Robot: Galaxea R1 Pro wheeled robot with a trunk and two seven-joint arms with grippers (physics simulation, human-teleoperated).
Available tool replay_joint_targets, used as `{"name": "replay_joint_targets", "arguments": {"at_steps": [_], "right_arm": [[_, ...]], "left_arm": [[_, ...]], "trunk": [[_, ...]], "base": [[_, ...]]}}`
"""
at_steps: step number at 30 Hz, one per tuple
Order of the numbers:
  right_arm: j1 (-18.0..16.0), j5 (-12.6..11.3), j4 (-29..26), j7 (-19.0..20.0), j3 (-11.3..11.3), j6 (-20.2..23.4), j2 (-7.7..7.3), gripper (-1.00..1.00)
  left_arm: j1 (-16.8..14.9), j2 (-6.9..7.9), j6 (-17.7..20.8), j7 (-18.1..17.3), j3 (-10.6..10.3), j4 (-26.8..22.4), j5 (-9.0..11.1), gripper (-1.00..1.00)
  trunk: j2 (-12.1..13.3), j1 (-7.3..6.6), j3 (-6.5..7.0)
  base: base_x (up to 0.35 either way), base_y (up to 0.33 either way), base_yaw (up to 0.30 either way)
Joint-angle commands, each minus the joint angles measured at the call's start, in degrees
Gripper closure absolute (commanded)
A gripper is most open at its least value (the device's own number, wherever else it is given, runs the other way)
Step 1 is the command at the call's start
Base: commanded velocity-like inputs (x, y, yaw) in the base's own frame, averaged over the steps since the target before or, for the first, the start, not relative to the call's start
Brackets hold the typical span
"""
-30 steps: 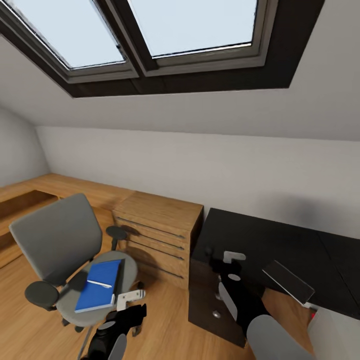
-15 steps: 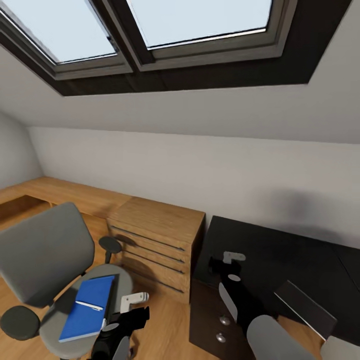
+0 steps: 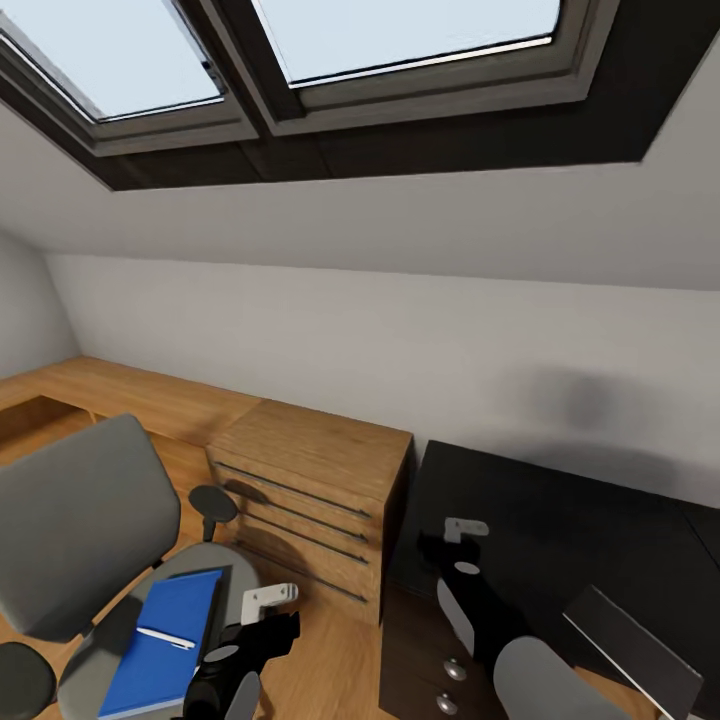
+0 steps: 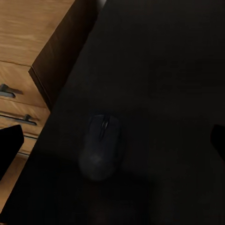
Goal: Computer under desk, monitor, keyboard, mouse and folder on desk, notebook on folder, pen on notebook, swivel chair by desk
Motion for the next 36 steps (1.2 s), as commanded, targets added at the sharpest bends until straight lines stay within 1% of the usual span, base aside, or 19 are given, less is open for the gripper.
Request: {"name": "replay_joint_targets", "arguments": {"at_steps": [1, 6, 9, 36], "right_arm": [[-0.1, -0.4, 0.6, -0.3, 0.3, 0.2, -0.01, -1.00], [-0.1, -0.3, 2.2, -0.3, 0.4, 0.2, 0.02, -1.00], [-0.1, -0.2, 2.4, -0.3, 0.4, 0.2, -0.05, -1.00], [-0.1, -0.2, 2.5, -0.3, 0.3, 2.1, -0.06, -1.00]], "left_arm": [[0.0, 0.01, 0.0, 0.6, -0.1, -0.1, 0.6, -1.00], [0.0, 0.01, -1.8, 0.5, 0.0, -1.6, 0.7, -1.00], [0.0, -0.06, -2.3, 0.5, -0.1, -3.7, 0.8, -1.00], [0.0, -0.08, -2.3, 0.5, -0.1, -3.6, 0.8, -1.00]], "trunk": [[-0.1, 0.02, -0.10], [-0.1, 0.02, -0.10], [-1.3, 0.68, -0.63], [-12.1, 6.61, -5.48]], "base": [[0.007, 0.000, 0.000], [0.002, 0.000, 0.000], [0.000, 0.000, 0.000], [0.000, 0.000, 0.000]]}}
